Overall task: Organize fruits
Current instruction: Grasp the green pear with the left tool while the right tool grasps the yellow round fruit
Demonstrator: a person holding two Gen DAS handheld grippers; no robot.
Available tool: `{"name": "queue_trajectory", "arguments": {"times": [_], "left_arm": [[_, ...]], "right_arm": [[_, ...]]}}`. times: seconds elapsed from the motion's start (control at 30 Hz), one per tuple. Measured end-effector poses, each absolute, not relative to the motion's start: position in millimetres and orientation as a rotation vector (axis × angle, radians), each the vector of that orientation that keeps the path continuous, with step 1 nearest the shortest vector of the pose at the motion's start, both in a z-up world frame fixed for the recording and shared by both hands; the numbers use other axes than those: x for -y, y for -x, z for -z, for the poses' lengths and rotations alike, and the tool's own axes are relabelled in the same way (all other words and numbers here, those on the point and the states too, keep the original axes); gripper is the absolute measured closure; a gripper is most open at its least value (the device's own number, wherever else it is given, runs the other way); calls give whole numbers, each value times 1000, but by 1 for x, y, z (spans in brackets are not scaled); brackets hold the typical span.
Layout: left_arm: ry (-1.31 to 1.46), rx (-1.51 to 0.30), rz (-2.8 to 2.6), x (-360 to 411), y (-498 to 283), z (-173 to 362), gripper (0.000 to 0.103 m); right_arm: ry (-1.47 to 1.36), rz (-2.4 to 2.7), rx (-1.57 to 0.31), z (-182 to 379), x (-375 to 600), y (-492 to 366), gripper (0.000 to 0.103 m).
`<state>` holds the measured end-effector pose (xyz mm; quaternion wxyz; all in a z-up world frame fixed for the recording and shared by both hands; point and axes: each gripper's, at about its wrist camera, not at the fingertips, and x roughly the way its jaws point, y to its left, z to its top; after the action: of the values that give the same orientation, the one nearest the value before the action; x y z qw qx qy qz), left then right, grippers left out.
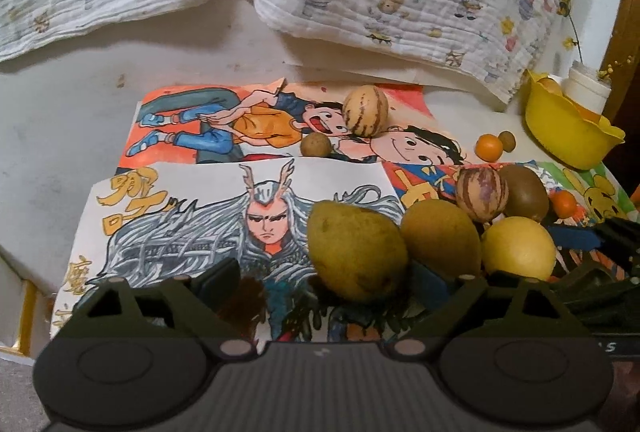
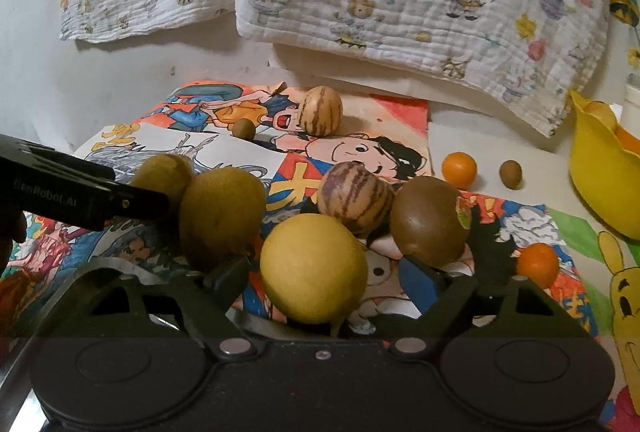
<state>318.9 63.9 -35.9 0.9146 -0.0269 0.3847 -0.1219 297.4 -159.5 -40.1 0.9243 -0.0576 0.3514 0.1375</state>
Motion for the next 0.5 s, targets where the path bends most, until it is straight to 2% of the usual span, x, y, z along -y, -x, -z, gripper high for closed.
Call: {"name": "queue_trajectory", "arguments": {"times": [0.5], "left_arm": [[123, -788, 317, -66, -341, 46, 17]], "right_arm": [[86, -290, -751, 54, 157, -308, 22]]}}
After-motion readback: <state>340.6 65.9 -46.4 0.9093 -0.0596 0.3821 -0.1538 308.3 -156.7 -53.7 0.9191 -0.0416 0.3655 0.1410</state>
